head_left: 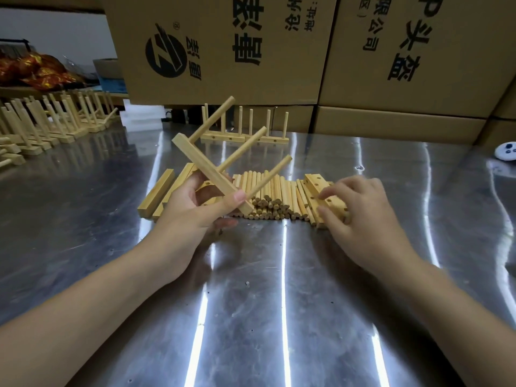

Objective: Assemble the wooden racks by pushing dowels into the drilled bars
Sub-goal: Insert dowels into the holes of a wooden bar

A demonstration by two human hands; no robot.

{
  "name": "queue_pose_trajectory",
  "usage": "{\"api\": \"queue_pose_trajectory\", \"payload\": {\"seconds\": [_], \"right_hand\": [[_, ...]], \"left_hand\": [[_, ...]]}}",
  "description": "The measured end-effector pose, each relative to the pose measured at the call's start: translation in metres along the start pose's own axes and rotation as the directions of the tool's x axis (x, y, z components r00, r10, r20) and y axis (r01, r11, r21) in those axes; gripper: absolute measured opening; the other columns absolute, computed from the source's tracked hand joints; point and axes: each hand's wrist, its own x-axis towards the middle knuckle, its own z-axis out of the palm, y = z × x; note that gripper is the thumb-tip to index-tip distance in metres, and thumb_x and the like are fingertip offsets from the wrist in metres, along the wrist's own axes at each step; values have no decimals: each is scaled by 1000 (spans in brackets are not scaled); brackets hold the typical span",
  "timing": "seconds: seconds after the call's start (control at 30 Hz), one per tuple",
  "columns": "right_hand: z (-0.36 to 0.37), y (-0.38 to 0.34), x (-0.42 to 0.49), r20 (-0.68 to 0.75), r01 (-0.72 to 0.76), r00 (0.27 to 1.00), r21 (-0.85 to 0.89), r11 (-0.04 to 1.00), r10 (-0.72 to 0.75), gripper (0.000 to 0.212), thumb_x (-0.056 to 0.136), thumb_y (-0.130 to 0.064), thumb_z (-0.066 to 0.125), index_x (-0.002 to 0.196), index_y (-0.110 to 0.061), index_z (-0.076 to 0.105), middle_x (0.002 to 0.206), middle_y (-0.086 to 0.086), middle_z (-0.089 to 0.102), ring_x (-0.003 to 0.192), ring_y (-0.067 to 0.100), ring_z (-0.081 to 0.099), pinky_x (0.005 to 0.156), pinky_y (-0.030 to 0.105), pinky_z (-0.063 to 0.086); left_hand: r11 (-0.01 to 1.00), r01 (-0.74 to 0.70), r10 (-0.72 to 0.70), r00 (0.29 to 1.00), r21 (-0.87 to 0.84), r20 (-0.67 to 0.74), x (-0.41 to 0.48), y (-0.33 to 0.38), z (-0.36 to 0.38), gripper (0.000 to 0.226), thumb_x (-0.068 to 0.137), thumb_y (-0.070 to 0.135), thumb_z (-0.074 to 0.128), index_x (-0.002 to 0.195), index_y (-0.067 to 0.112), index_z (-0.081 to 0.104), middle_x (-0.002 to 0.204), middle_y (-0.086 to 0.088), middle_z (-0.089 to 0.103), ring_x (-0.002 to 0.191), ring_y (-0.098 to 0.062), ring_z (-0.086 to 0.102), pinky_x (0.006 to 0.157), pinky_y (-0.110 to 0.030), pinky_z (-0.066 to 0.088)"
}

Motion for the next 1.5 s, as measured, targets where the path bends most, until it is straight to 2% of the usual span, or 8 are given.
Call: {"api": "queue_pose_trajectory", "payload": {"seconds": [0.13, 0.4, 0.67, 0.97, 1.1, 1.2, 1.4, 1.5], "right_hand": [[4, 5, -4, 117, 14, 993, -97, 995, -2, 40, 96, -42, 71, 133, -29, 71, 145, -4, 51, 139, 19, 33, 113, 46, 40], [14, 7, 1, 170, 21, 985, -98, 995, -4, 42, 98, -42, 70, 139, -37, 67, 150, -6, 49, 142, 22, 37, 110, 45, 38], [19, 6, 0, 160, 50, 987, -123, 991, -30, 44, 98, -49, 66, 141, -42, 64, 162, -9, 38, 154, 20, 23, 117, 45, 29], [21, 5, 0, 99, 72, 993, -60, 996, -66, 26, 91, -38, 81, 116, -30, 77, 148, -5, 53, 145, 20, 35, 105, 35, 26], [20, 4, 1, 21, 69, 997, -26, 997, -68, 14, 91, -30, 82, 104, -26, 79, 136, -5, 60, 136, 21, 44, 100, 34, 29], [19, 4, 2, -25, 72, 997, -7, 997, -72, 10, 90, -28, 82, 100, -27, 79, 128, -5, 63, 128, 22, 48, 94, 36, 31], [14, 1, 1, -10, 49, 999, 79, 996, -49, 28, 86, -50, 79, 106, -30, 79, 124, -10, 62, 126, 18, 49, 96, 37, 33], [5, -13, -4, 14, 189, 981, 197, 962, -196, 39, 87, -61, 75, 115, -32, 75, 118, -15, 62, 118, 11, 53, 99, 41, 44]], "left_hand": [[1000, 3, -3, 1000, -8, 0, 1, 0, 0, 69, 73, 29, 93, 133, 32, 60, 115, -13, 79, 106, -31, 78, 74, -30, 64], [1000, 16, -17, 999, 22, 47, 1, 0, 0, 109, 65, 30, 100, 144, 61, 32, 113, -11, 81, 104, -29, 79, 73, -28, 63], [996, 86, -84, 995, -27, 46, 2, -2, -1, 82, 86, 35, 84, 149, 51, 35, 117, -11, 80, 103, -33, 79, 71, -29, 63], [995, 95, -96, 994, 20, 50, 2, -3, -3, 75, 83, 38, 85, 142, 54, 41, 119, -8, 80, 105, -30, 79, 85, -42, 55], [994, 112, -113, 990, 13, 90, 1, -3, -3, 83, 79, 37, 86, 146, 52, 39, 121, -9, 79, 107, -30, 78, 75, -31, 63], [992, 123, -124, 983, 17, 132, 3, -4, -4, 86, 84, 30, 83, 152, 47, 33, 122, -9, 78, 110, -30, 77, 79, -30, 63], [988, 152, -142, 967, -29, 210, 4, -7, -4, 78, 89, 6, 75, 154, 31, 41, 127, -11, 76, 112, -38, 76, 78, -33, 64], [989, 144, -129, 954, -37, 271, 3, -7, -1, 65, 93, 7, 73, 148, 30, 47, 129, -13, 75, 114, -38, 75, 77, -33, 64]]}}
